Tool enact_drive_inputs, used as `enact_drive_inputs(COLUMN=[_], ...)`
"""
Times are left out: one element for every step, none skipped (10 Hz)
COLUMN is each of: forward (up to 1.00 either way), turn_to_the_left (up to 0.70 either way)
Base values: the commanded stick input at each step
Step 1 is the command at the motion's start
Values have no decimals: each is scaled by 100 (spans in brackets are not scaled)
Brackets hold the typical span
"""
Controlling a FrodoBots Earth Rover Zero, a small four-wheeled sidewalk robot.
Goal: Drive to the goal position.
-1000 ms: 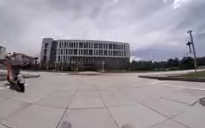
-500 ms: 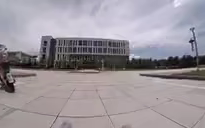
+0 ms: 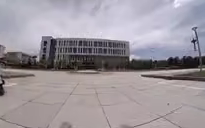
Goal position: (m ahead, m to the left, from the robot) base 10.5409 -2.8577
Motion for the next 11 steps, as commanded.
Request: enact_drive_inputs(forward=[70, 70, 70, 70, 70, 70, 70, 70, 70, 70, 70], turn_to_the_left=[0, 0, 0, 0, 0, 0, 0, 0, 0, 0, 0])
